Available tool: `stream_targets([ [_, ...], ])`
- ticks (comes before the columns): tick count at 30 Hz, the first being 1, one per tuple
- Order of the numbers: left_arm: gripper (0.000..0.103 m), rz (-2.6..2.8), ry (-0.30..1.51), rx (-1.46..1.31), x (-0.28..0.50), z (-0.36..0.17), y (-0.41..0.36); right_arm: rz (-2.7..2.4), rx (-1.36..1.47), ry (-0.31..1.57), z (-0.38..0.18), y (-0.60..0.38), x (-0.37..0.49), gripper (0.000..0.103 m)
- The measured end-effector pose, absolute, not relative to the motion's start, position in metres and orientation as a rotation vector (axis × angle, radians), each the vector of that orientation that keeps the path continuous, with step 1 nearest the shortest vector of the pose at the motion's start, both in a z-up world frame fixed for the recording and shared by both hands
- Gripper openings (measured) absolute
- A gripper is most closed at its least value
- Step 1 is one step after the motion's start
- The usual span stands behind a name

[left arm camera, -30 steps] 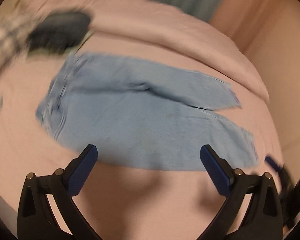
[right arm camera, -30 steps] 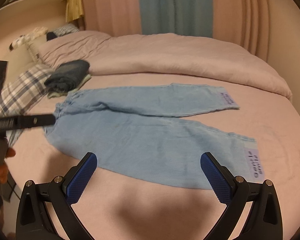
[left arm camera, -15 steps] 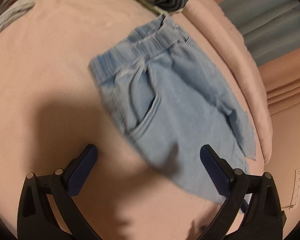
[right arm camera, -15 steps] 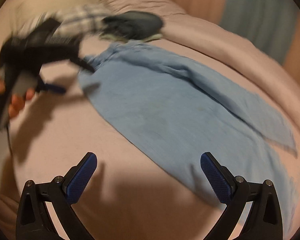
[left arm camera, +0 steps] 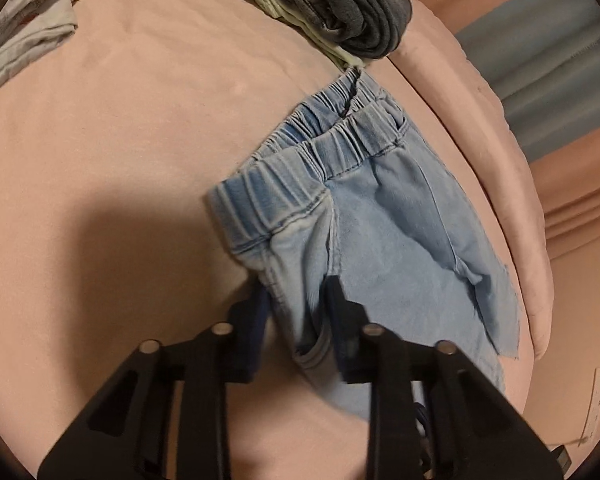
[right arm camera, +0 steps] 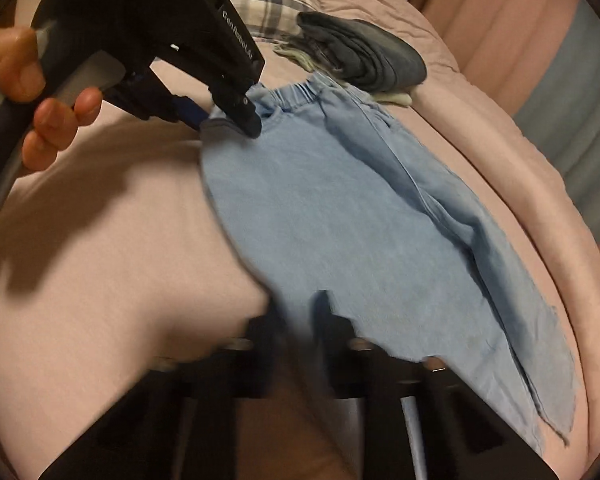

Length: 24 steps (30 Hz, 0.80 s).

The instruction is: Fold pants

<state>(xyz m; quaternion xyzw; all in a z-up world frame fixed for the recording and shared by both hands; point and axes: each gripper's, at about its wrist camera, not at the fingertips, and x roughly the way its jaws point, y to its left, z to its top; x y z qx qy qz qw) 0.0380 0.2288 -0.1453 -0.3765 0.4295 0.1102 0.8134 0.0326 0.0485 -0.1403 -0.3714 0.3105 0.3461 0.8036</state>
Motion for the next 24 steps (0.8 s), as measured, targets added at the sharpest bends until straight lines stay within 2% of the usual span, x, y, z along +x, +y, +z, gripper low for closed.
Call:
stream_targets([
  [1, 0.016, 0.238, 0.903, -0.783, 0.032, -0.139, 0.231, 0.741, -0.799, 0.664, -0.139, 0.051, 0.028, 0.007],
  [5, 0.017, 0.229, 0.911, -0.749, 0.025, -0.14, 0.235, 0.761, -0.733, 0.688, -0.129, 0.047, 0.02, 0.006],
  [9, 0.02, 0.256, 0.93, -0.74, 0.02, -0.144, 0.234, 0.76, -0.719, 0.747, -0.143, 0.055, 0.032, 0.007],
  [12, 0.026, 0.283, 0.956, -0.66, 0.018, -0.135, 0.227, 0.784, -0.61, 0.779, -0.136, 0.048, 0.042, 0.017],
  [14, 0.027, 0.285, 0.954, -0.585, 0.016, -0.125, 0.22, 0.808, -0.498, 0.818, -0.125, 0.034, 0.047, 0.037],
  [15, 0.031, 0.29, 0.94, -0.529, 0.016, -0.117, 0.215, 0.801, -0.448, 0.806, -0.116, 0.023, 0.048, 0.04],
  [17, 0.041, 0.255, 0.897, -0.414, 0.015, -0.1, 0.198, 0.787, -0.365, 0.791, -0.101, 0.004, 0.051, 0.041],
  [19, 0.056, 0.182, 0.875, -0.322, 0.025, -0.09, 0.176, 0.724, -0.315, 0.79, -0.091, -0.013, 0.063, 0.041],
  [20, 0.059, 0.147, 0.878, -0.298, 0.03, -0.09, 0.169, 0.665, -0.321, 0.79, -0.089, -0.021, 0.072, 0.041],
  [24, 0.056, 0.061, 0.948, -0.167, 0.061, -0.115, 0.132, 0.506, -0.324, 0.875, -0.105, -0.045, 0.096, 0.041],
])
